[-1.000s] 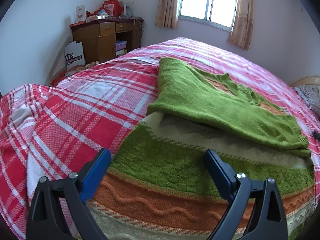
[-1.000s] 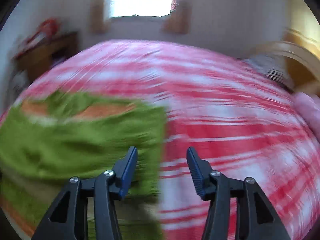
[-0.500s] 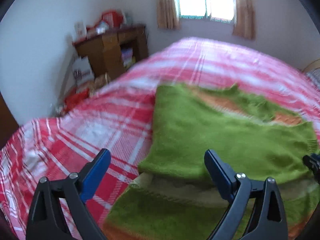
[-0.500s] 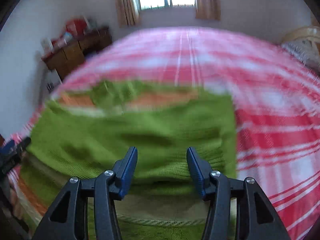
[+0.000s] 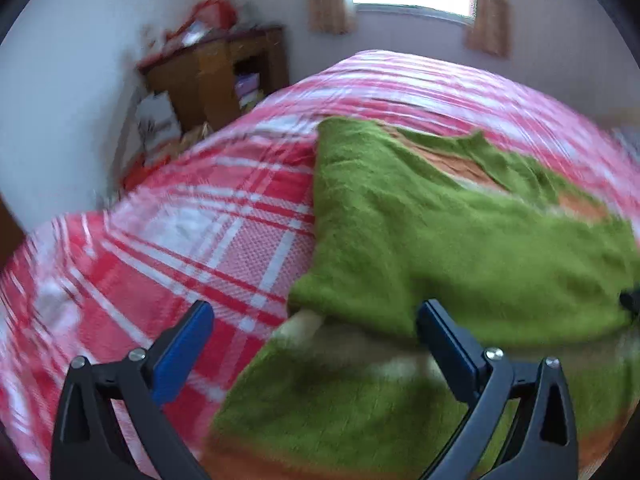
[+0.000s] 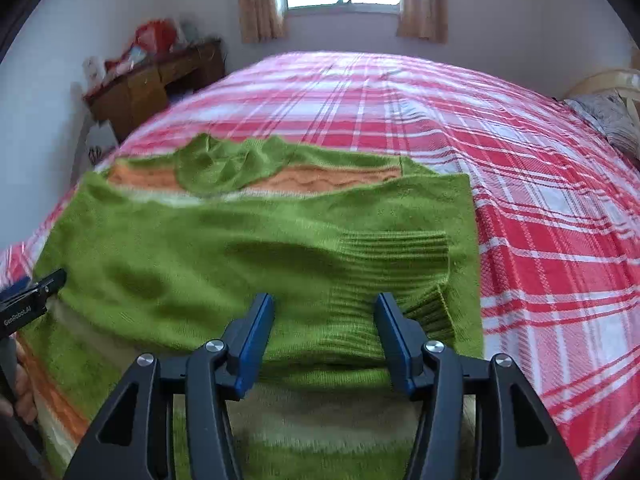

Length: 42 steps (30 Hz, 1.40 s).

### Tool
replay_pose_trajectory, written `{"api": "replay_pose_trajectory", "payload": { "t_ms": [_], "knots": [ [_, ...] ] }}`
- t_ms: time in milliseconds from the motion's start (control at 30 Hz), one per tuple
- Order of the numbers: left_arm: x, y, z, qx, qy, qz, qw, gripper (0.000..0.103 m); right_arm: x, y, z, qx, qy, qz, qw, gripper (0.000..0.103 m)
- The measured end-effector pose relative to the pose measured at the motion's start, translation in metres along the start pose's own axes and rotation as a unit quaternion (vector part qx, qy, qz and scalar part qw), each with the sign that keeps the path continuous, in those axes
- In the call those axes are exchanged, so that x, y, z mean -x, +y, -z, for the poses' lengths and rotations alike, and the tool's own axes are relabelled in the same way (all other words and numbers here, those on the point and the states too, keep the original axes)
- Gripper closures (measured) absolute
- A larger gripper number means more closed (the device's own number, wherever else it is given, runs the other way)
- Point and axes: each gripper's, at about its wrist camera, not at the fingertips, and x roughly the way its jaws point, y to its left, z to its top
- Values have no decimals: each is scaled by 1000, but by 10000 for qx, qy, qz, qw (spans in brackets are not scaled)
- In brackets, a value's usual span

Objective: Fold small clothes

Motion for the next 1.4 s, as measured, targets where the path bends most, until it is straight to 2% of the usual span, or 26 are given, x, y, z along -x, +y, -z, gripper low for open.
{"api": "replay_pose_trajectory", "payload": {
  "t_ms": [67, 133, 167, 267, 333, 400, 500, 667, 833, 900, 967, 1100, 1233, 1300, 1333, 1367, 1400],
  "knots": [
    [20, 3, 16, -411, -41, 28, 9991, 0, 15, 4, 6, 345, 271, 83, 9990, 47],
    [40, 16, 32, -476, -146, 330, 9982, 0, 41, -1, 23, 428, 394, 43, 9983, 47],
    [56, 27, 45, -469, -275, 570, 9969, 0, 56, -7, 33, 372, 343, -37, 9987, 47],
    [88, 53, 70, -421, -550, 794, 9944, 0, 115, -38, 81, 113, -98, -422, 9990, 47],
    [100, 65, 79, -397, -661, 850, 9934, 0, 145, -54, 111, 15, -256, -291, 9992, 47],
    [110, 79, 91, -288, -731, 961, 9923, 0, 169, -67, 140, -127, -320, -213, 9992, 47],
    [116, 90, 102, -32, -709, 1249, 9896, 0, 193, -80, 182, -471, -154, -427, 9979, 47],
    [126, 86, 105, -74, -713, 1342, 9884, 1, 203, -75, 226, -567, 170, -686, 9959, 47],
    [156, 87, 107, -134, -1056, 1514, 9827, 1, 195, -54, 253, -494, 421, -1133, 9914, 47],
    [163, 93, 109, -109, -1147, 1511, 9818, 1, 188, -40, 258, -379, 598, -1338, 9885, 47],
    [167, 98, 110, -75, -1209, 1466, 9817, 1, 187, -28, 259, -207, 674, -1334, 9885, 47],
    [168, 109, 105, 123, -1234, 1438, 9818, 1, 188, -17, 260, -196, 933, -1898, 9772, 50],
    [166, 113, 105, 225, -1219, 1540, 9803, 1, 173, -8, 271, -237, 1180, -1859, 9752, 51],
    [165, 112, 106, 199, -1199, 1508, 9811, 1, 162, -10, 277, -546, 1228, -1940, 9718, 55],
    [164, 111, 107, 185, -1197, 1501, 9812, 1, 158, -13, 280, -737, 1262, -2014, 9685, 66],
    [164, 111, 107, 171, -1202, 1494, 9813, 1, 155, -15, 282, -861, 1288, -2078, 9658, 82],
    [163, 111, 108, 154, -1206, 1486, 9814, 1, 154, -16, 283, -938, 1302, -2168, 9629, 86]
  ]
}}
